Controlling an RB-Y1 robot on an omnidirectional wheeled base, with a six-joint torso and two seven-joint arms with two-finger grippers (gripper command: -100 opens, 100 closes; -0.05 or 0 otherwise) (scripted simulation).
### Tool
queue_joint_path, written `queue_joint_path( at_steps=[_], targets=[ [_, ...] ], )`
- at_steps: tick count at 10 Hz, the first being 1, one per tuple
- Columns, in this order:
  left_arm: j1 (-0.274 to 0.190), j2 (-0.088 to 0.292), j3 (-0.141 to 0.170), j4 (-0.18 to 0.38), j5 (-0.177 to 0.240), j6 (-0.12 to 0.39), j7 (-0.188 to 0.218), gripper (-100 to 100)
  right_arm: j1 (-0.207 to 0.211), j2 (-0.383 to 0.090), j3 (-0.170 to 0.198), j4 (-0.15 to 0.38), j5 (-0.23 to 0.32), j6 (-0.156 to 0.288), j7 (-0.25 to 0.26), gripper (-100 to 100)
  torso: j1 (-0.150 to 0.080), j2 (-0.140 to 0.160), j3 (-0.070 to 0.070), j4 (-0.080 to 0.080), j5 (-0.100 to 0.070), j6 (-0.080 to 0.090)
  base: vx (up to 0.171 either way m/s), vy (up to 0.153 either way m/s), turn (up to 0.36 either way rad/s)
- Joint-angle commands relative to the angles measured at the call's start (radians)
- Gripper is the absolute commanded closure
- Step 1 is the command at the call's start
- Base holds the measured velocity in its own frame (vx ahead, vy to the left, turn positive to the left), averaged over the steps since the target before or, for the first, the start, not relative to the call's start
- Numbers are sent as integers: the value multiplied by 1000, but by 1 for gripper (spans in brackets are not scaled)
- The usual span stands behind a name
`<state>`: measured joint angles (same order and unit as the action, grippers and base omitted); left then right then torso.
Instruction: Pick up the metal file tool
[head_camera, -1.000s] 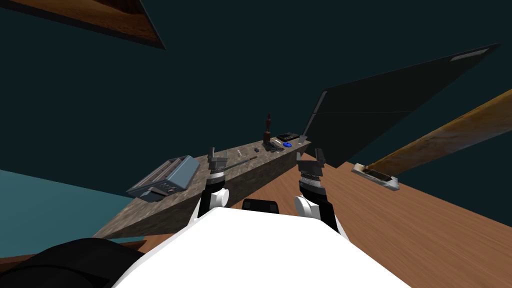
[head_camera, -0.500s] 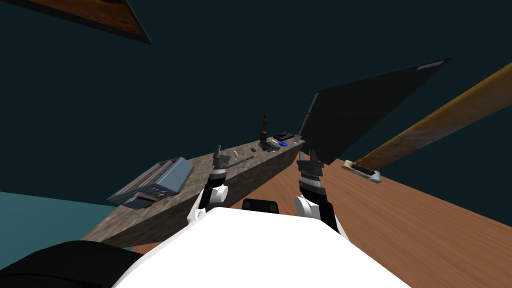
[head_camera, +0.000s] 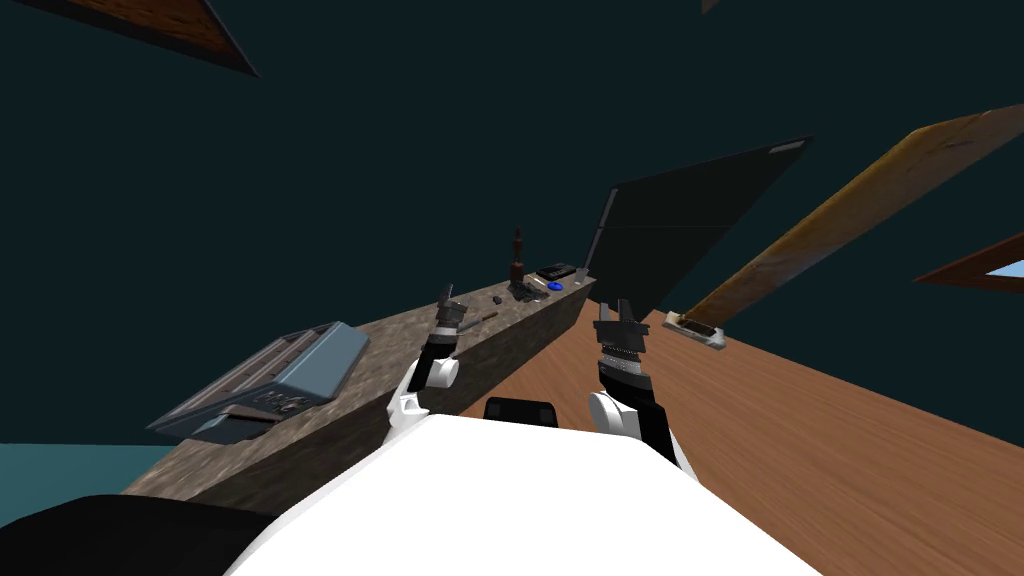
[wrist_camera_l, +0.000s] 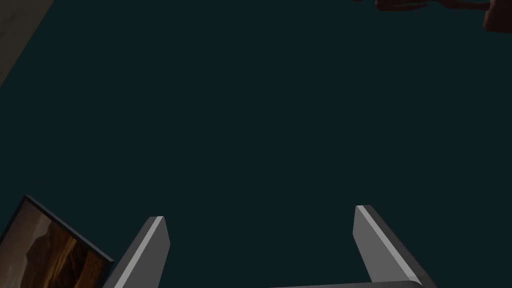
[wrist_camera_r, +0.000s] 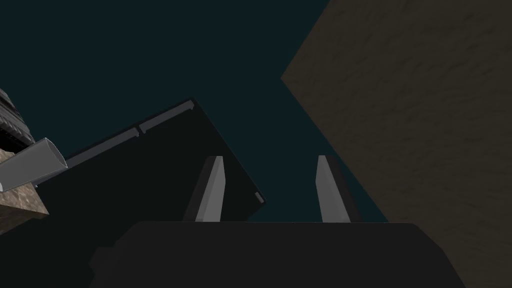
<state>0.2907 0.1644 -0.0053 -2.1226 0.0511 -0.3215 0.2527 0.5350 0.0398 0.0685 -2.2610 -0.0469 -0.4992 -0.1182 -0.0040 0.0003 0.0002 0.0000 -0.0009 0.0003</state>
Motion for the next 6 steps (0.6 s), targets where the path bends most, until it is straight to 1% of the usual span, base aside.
queue_joint_path(
  at_steps=[1,2,3,4,5,6],
  targets=[
    [-28,12,5,17,2,22,14,-100,0,0,0,0,0,0,0,0,0,0,0,0,0,0,-8,-56,-58],
    [-66,25,9,45,2,60,32,-100,0,0,0,0,0,0,0,0,0,0,0,0,0,-1,-10,-72,-122],
    [-105,36,14,76,3,87,50,-100,0,0,0,0,0,0,0,0,-1,0,0,0,0,0,-11,-82,-230],
    [-116,36,14,76,3,103,50,-100,0,0,0,0,0,0,0,0,-2,0,0,0,0,0,-11,-50,-52],
    [-153,45,20,110,5,143,69,-100,0,0,0,0,0,0,0,0,0,1,0,0,0,-1,-11,-50,-101],
    [-163,45,20,110,5,150,69,-100,0,0,0,0,0,0,0,0,1,0,0,0,0,0,-9,-33,-66]
  ],
)
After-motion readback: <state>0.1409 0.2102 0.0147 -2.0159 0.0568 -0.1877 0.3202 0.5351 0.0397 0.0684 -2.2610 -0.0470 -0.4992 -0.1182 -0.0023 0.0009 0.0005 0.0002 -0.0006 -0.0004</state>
